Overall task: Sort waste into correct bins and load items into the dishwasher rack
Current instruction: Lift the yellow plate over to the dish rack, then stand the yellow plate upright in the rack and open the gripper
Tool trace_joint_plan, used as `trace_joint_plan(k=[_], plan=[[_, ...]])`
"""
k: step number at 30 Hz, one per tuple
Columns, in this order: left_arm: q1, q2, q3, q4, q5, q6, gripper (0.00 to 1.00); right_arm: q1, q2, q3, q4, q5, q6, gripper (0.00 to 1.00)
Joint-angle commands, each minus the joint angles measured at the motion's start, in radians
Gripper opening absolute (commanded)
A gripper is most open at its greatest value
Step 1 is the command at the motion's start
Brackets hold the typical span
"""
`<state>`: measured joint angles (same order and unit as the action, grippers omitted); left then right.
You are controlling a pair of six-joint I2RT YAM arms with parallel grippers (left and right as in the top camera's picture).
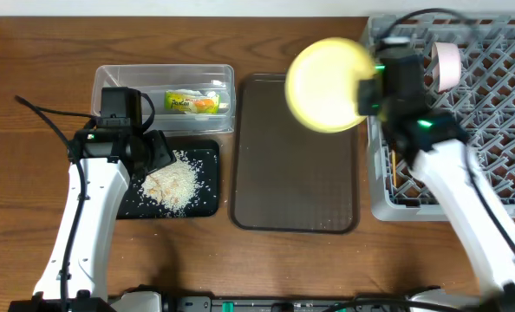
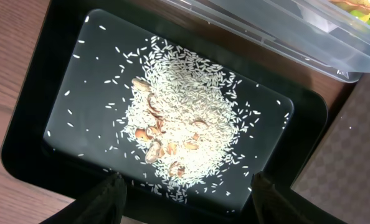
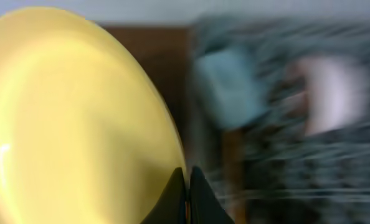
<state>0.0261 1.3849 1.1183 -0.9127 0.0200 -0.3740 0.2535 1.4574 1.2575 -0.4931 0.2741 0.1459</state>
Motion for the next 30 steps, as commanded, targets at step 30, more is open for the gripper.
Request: trace_joint_plan(k=[30], plan=[[0.005,0.000,-0.002,-0.002,-0.005,-0.009,0.68,-0.190,0.049,0.005,-0.053,0.608,-0.389,0.01]])
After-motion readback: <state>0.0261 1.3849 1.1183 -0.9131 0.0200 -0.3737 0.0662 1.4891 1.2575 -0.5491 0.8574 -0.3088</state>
